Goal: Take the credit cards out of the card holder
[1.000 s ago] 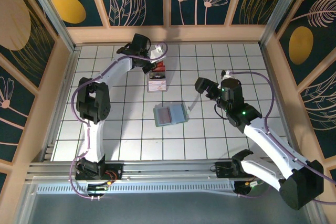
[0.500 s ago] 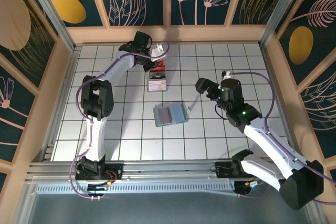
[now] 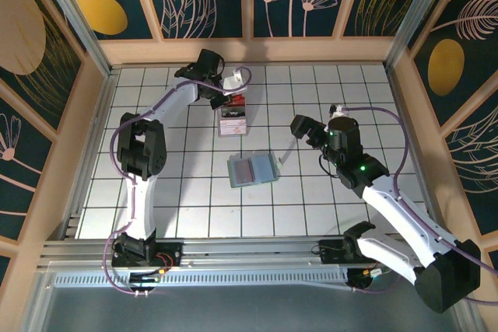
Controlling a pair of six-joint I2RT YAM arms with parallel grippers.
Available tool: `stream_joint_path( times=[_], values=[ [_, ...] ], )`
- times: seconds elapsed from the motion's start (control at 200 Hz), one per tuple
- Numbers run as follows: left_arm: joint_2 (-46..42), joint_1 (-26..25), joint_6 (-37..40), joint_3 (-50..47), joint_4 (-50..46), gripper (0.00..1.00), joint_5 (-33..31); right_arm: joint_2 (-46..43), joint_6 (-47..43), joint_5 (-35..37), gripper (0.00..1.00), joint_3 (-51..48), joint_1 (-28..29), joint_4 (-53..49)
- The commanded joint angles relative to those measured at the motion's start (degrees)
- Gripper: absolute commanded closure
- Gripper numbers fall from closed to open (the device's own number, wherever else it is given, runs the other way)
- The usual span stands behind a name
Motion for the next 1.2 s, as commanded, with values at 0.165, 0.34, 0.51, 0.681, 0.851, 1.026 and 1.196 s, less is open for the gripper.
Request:
stream_joint_path(
  times=[0.165,0.34,0.51,0.681,0.851,1.026,1.196],
  values=[
    [-3.95,1.17,9.15,-1.61,-1.11,1.00,2.44,0.02,1.42,-0.68,0.01,0.97,-0.46,0.16],
    [-1.63,1.24,9.73,0.71,-2.00,1.00,3.42,0.07,1.68,-0.43,0.01,1.19,-0.47,-0.30],
    [0.68,1.25,10.25,2.94,-3.90,1.00,5.11,-0.14,1.60,0.47,0.01,1.71,-0.45,-1.27],
    [2.79,1.24,10.82,4.89,-5.87,1.00,5.58,-0.06,1.34,1.05,0.01,2.14,-0.47,-1.74],
    [3.78,1.24,11.17,5.39,-6.49,1.00,5.57,-0.01,1.43,1.26,0.01,2.12,-0.47,-1.85],
    [5.68,1.29,10.95,6.78,-6.37,1.00,4.67,0.03,1.25,1.08,0.01,2.47,-0.46,-2.20],
    [7.56,1.24,10.91,8.76,-7.66,1.00,4.72,-0.26,1.60,1.16,0.01,1.91,-0.53,-2.25]
  ],
)
